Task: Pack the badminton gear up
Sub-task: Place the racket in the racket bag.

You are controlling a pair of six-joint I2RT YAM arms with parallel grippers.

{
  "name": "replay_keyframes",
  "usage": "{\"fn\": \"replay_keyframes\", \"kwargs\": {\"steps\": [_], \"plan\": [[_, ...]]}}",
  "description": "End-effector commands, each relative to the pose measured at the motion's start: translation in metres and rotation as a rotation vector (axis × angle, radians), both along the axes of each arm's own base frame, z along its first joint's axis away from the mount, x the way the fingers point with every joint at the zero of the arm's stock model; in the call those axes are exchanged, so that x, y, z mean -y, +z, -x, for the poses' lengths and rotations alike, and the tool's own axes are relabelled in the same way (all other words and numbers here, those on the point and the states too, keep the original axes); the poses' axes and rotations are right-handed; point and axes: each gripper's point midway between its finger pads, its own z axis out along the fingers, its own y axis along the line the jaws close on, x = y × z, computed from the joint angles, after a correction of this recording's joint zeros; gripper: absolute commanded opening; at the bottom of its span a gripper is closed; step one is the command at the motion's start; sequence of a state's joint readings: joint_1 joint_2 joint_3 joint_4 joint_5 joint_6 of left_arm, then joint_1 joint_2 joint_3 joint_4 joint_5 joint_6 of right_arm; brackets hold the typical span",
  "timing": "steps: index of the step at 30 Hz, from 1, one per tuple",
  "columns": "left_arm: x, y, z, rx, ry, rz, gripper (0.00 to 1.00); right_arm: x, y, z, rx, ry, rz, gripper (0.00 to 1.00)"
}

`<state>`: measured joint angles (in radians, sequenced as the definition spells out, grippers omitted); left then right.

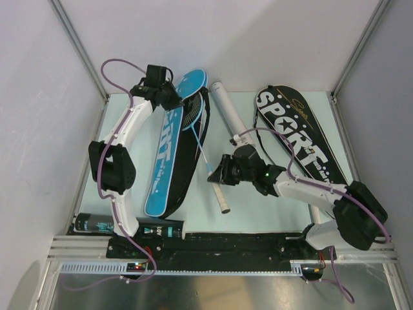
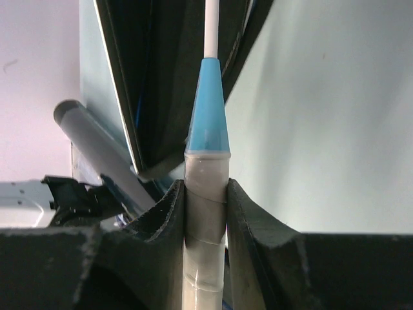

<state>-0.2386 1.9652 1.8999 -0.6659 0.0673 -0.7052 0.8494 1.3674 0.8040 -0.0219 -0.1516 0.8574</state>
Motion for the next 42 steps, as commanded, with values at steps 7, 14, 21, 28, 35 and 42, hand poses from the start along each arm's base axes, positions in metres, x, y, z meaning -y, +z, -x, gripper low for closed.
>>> {"fn": "replay_keyframes", "kwargs": {"steps": [7,14,21,28,35,42], "plan": [[0.001,-0.003,0.023,0.037,-0.172,-0.025,0.49,-0.028,0.019,-0.066,0.131,0.08,-0.137,0.0],[-0.007,-0.068,0.115,-0.074,-0.319,-0.259,0.59,-0.035,0.001,-0.071,0.091,0.11,-0.157,0.0],[0.012,-0.099,0.156,-0.115,-0.41,-0.374,0.63,-0.042,0.002,-0.074,0.083,0.112,-0.183,0.0],[0.0,-0.131,0.157,-0.174,-0.353,-0.519,0.64,-0.043,0.006,-0.073,0.082,0.115,-0.196,0.0],[0.006,-0.166,0.156,-0.241,-0.379,-0.584,0.6,-0.04,0.006,-0.074,0.082,0.119,-0.196,0.0],[0.015,-0.162,0.155,-0.227,-0.381,-0.57,0.15,-0.039,0.005,-0.077,0.077,0.112,-0.198,0.0]]}}
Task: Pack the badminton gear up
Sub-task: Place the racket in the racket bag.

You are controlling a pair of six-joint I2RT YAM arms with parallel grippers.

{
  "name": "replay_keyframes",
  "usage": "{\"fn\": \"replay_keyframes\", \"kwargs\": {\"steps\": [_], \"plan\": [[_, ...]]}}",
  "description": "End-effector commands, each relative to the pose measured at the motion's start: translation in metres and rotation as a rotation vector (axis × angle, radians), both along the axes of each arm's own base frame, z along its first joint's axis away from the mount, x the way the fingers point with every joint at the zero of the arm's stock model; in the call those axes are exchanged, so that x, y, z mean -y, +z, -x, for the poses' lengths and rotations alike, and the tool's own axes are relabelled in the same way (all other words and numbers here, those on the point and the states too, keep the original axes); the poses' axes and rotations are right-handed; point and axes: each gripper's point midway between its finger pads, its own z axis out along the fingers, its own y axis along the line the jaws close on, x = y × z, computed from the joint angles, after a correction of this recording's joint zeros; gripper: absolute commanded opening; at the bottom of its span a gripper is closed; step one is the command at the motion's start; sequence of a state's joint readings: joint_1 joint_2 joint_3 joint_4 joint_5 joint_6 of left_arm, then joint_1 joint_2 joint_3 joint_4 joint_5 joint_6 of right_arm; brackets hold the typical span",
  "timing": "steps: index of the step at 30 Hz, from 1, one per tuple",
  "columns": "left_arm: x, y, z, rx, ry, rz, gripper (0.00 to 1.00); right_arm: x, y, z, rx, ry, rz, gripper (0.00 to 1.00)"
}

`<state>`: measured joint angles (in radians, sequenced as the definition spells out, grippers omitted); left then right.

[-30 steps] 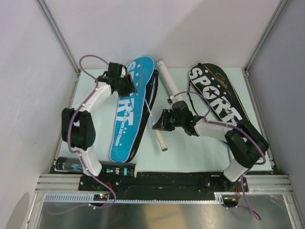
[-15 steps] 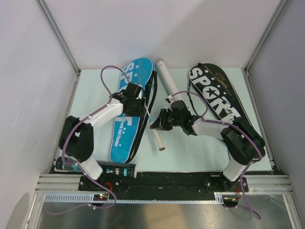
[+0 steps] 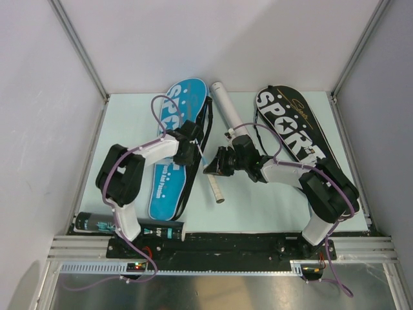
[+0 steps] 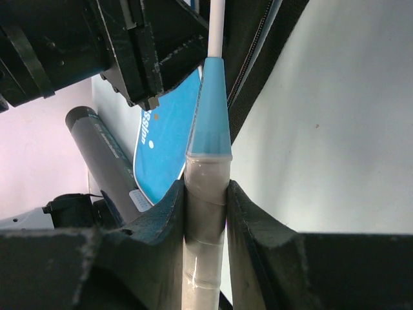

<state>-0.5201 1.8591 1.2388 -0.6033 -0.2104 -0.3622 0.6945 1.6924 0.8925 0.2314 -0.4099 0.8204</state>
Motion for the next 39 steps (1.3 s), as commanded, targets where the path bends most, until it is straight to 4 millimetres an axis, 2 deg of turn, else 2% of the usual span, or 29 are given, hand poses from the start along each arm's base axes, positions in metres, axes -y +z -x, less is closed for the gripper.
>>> {"fn": "replay_keyframes", "kwargs": {"steps": [1,3,8,12,16,19,21,28,34,39], "plan": [[0.013,0.03,-0.015,0.098,0.004,0.051,0.07,-0.016,0.042,-0.02,0.134,0.019,-0.105,0.0],[0.022,0.049,-0.012,0.118,0.02,0.129,0.02,-0.015,0.042,-0.022,0.134,0.013,-0.105,0.0],[0.065,0.103,-0.003,0.15,0.061,0.446,0.0,-0.013,0.041,-0.032,0.117,-0.037,-0.118,0.0],[0.07,0.121,0.007,0.154,0.09,0.54,0.0,-0.005,0.052,-0.04,0.134,-0.076,-0.13,0.0],[0.086,0.131,0.022,0.118,0.05,0.665,0.0,0.002,0.053,-0.043,0.15,-0.093,-0.102,0.0],[0.104,0.139,0.031,0.095,0.018,0.787,0.0,-0.001,0.047,-0.041,0.145,-0.082,-0.096,0.0],[0.107,0.14,0.034,0.093,0.012,0.812,0.0,-0.005,0.039,-0.039,0.144,-0.082,-0.077,0.0],[0.11,0.138,0.041,0.08,-0.007,0.851,0.0,-0.015,-0.005,-0.039,0.189,-0.127,0.066,0.03],[0.105,0.147,0.049,0.086,-0.019,0.894,0.0,-0.017,-0.021,-0.047,0.208,-0.13,0.076,0.06],[0.089,0.135,0.052,0.066,0.013,0.893,0.0,-0.016,-0.026,-0.051,0.194,-0.13,0.063,0.08]]}}
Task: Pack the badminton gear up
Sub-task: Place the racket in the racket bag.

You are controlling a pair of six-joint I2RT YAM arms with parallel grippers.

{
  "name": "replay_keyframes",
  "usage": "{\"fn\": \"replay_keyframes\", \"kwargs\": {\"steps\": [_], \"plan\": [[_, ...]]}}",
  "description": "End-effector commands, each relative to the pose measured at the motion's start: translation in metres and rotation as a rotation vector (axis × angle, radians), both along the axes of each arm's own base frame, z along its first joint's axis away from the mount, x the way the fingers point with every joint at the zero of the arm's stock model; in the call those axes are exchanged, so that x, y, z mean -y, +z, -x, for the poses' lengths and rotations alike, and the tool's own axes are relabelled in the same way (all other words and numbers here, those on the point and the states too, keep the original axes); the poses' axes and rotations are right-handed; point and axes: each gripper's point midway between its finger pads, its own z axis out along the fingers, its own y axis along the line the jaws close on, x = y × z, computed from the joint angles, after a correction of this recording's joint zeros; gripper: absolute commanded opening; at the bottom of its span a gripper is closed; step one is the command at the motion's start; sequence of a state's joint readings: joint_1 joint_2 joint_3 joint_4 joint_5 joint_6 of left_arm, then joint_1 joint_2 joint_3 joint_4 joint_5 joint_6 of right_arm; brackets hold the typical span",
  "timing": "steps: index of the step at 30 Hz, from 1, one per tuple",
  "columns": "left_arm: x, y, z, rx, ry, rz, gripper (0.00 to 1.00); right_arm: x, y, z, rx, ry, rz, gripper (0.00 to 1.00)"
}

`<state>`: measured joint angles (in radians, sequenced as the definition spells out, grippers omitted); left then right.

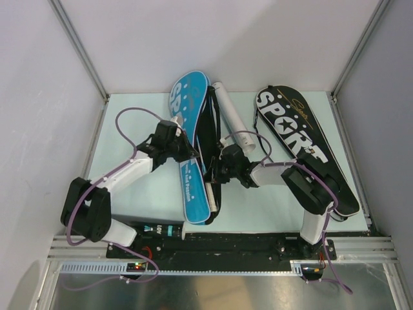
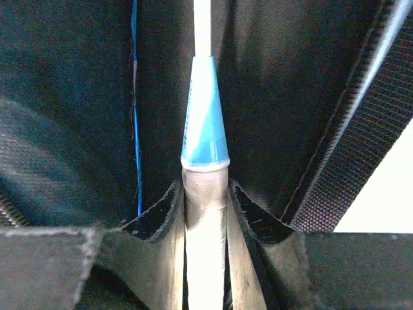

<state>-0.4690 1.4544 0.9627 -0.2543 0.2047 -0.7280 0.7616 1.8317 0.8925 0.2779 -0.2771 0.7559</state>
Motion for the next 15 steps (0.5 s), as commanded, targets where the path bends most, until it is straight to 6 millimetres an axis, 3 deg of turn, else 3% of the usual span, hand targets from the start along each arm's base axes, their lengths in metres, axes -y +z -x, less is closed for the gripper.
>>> {"fn": "replay_keyframes", "kwargs": {"steps": [1,10,15], "plan": [[0.022,0.031,0.033,-0.025,-0.139,0.177,0.0,-0.008,0.035,-0.054,0.175,-0.114,-0.081,0.09],[0.016,0.03,0.031,-0.045,-0.07,0.218,0.0,-0.015,0.048,-0.064,0.175,-0.246,-0.136,0.11],[0.015,0.028,0.025,-0.028,-0.015,0.257,0.0,-0.038,0.042,-0.046,0.155,-0.231,-0.155,0.28]]}}
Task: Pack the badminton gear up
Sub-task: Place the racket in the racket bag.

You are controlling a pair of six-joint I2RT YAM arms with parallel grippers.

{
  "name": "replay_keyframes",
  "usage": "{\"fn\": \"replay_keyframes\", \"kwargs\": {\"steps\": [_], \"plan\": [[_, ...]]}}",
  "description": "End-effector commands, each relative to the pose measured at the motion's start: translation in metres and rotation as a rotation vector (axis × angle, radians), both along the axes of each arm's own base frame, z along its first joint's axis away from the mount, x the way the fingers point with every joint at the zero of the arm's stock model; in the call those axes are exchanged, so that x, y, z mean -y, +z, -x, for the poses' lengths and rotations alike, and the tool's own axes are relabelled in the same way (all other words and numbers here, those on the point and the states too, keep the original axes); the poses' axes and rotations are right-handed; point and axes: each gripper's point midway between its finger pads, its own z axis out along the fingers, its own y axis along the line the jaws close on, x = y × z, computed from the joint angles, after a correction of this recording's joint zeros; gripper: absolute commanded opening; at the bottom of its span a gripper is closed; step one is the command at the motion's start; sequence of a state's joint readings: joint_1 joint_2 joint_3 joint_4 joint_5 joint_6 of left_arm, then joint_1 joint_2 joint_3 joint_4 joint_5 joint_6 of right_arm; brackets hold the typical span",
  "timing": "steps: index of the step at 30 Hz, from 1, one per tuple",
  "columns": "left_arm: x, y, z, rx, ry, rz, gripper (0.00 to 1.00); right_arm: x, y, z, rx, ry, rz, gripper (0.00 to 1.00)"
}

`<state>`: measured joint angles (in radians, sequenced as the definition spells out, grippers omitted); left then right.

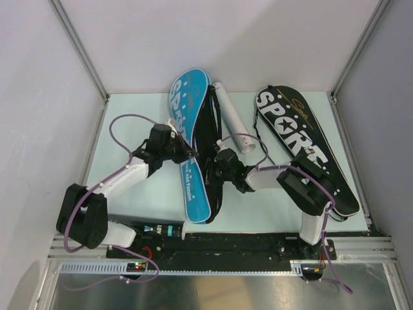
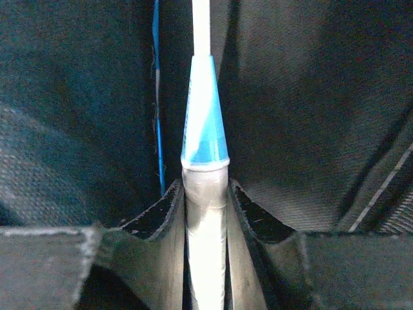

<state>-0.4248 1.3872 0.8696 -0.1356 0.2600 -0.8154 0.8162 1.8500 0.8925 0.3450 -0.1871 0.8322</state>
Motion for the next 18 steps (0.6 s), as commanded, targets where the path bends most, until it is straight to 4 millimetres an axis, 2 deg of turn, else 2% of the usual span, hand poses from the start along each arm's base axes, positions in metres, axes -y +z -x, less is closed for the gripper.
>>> {"fn": "replay_keyframes", "kwargs": {"steps": [1,4,5,6,8,11,14,18], "plan": [[0.021,0.016,0.025,-0.045,-0.063,0.147,0.0,-0.024,0.042,-0.041,0.127,-0.144,-0.139,0.33],[0.018,0.011,0.02,-0.041,-0.04,0.173,0.0,-0.024,0.057,-0.028,0.093,-0.064,-0.168,0.51],[0.016,0.009,0.018,-0.035,-0.038,0.167,0.0,-0.019,0.059,-0.021,0.074,-0.039,-0.149,0.55],[0.013,0.008,0.016,-0.028,-0.031,0.161,0.0,-0.014,0.068,-0.016,0.086,-0.02,-0.134,0.59],[0.005,0.006,0.012,-0.012,-0.018,0.145,0.0,0.006,0.074,-0.006,0.092,-0.013,-0.046,0.66],[-0.013,0.0,0.007,0.009,0.008,0.09,0.0,0.045,0.078,0.009,0.089,-0.023,0.11,0.72],[-0.022,-0.003,0.008,0.012,0.008,0.061,0.0,0.085,0.086,0.023,0.085,-0.056,0.229,0.74],[-0.025,0.002,0.012,0.023,-0.021,0.073,0.0,0.158,0.078,0.038,0.049,-0.212,0.48,0.71]]}}
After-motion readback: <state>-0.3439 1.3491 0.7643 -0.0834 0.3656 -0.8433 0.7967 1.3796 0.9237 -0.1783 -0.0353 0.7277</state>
